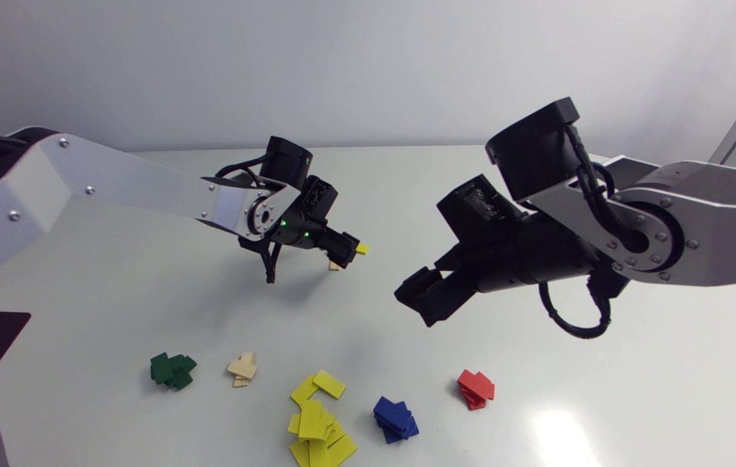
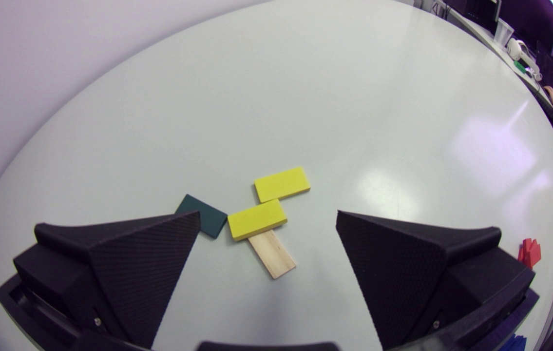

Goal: Take domino bricks one by one from the mixed stack on the table and place each onto the existing stack of the same color.

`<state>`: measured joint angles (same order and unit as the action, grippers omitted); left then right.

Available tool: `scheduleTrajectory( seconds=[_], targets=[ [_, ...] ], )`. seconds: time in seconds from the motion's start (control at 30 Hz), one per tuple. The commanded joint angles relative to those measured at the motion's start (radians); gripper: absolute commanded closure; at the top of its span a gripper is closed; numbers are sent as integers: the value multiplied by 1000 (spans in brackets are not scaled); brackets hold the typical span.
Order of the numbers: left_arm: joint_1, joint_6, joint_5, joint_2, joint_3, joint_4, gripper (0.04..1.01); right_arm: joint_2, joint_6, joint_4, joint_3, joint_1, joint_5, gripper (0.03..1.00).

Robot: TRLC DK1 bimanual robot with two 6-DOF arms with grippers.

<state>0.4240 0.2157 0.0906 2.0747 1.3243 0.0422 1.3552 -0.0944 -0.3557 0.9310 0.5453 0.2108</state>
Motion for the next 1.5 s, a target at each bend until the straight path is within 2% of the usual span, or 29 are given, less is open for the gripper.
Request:
scheduleTrajectory(
  seconds=[0.0,0.1,0.63,1.1,1.3,1.47],
  targets=[
    [4,-38,-15,55,50,25,54,19,-16,12,-1,-8,7,59],
    [6,-47,-31,78,70,35,54,18,-18,11,-4,-13,16,59],
    [12,-76,-34,142,118,47,54,-2,-25,9,-11,-24,33,59],
    [15,-91,-31,182,164,105,57,-8,-36,11,-17,-38,44,59],
    [19,-91,-28,185,165,105,146,-7,-36,11,-17,-44,47,59],
    [24,-90,-25,183,164,105,267,-4,-36,11,-14,-44,47,59]
  ],
)
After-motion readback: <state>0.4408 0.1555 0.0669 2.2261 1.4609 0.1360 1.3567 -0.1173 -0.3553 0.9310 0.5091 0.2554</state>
